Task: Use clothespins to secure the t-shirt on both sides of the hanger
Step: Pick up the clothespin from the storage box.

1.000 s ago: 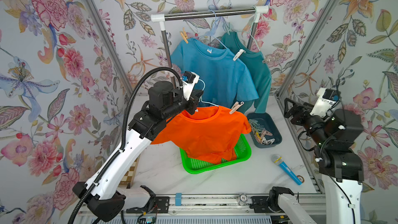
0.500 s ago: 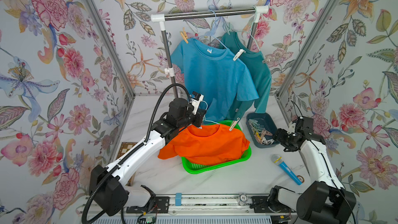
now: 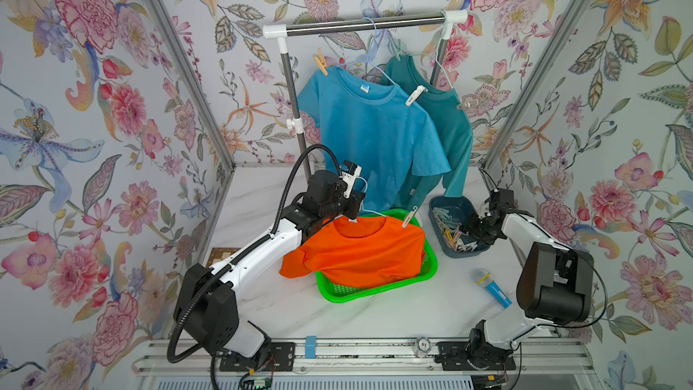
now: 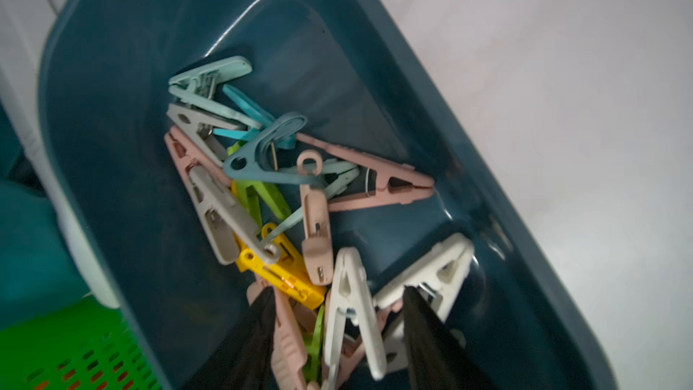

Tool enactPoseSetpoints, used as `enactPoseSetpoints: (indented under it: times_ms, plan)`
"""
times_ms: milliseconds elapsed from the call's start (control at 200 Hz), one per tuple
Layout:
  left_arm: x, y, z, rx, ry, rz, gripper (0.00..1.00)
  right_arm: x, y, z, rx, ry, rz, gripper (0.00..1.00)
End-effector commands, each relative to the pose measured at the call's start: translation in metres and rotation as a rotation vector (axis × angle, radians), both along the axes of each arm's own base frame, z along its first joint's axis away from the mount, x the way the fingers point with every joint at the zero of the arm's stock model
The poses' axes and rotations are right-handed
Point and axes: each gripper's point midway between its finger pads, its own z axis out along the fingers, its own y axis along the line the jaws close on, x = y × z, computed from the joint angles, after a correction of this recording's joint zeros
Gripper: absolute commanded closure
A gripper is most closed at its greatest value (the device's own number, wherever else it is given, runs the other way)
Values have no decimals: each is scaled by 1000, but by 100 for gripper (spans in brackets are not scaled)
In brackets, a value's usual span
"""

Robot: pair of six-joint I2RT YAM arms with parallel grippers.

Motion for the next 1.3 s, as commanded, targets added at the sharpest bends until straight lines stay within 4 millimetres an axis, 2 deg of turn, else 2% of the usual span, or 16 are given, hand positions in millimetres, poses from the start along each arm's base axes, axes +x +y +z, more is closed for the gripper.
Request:
enactPoseSetpoints:
  times_ms: [0, 100, 120, 160, 260, 320, 510, 591, 676, 766, 956, 971, 981, 1051, 1106, 1291]
  plan:
    - [13, -3, 6, -24, -17, 18, 98, 18, -6, -1, -34, -31, -10, 49]
    - [14, -5, 4, -31, -9, 16, 98, 27, -3, -7, -32, -35, 6, 53]
    - [18, -8, -10, -15, 16, 16, 98, 28, -2, -8, -35, -32, 9, 54]
    - [19, -9, -13, -13, 23, 16, 97, 30, -2, -11, -41, -27, 17, 55]
    - [21, -10, -17, -8, 34, 16, 96, 32, 2, -17, -31, -23, 31, 67]
    - [23, -10, -21, -3, 42, 24, 95, 33, 5, -19, -23, -24, 36, 70]
    - [30, -12, -41, 18, 88, 45, 91, 30, 11, -10, 1, -51, 43, 84]
    - [31, -14, -50, 19, 110, 46, 88, 28, 11, 0, 3, -72, 39, 85]
    - [32, -15, -55, 19, 123, 50, 75, 26, 12, 15, 0, -101, 36, 87]
    - [31, -15, -58, 23, 134, 51, 52, 24, 11, 34, 4, -139, 34, 89]
    - [23, -16, -47, 16, 109, 49, 14, 16, 12, 77, 51, -238, 5, 90]
    - [21, -16, -46, 14, 107, 47, 3, 14, 12, 79, 54, -241, 0, 90]
    - [20, -17, -44, 16, 101, 46, 1, 14, 11, 81, 54, -245, -5, 90]
    - [16, -17, -37, 19, 81, 47, 0, 6, 2, 84, 2, -217, -16, 90]
    - [12, -18, -33, 16, 76, 38, 0, 0, 0, 76, -9, -165, -2, 92]
    - [0, -17, -28, 15, 61, 31, 0, -12, 19, 41, 45, -90, 34, 94]
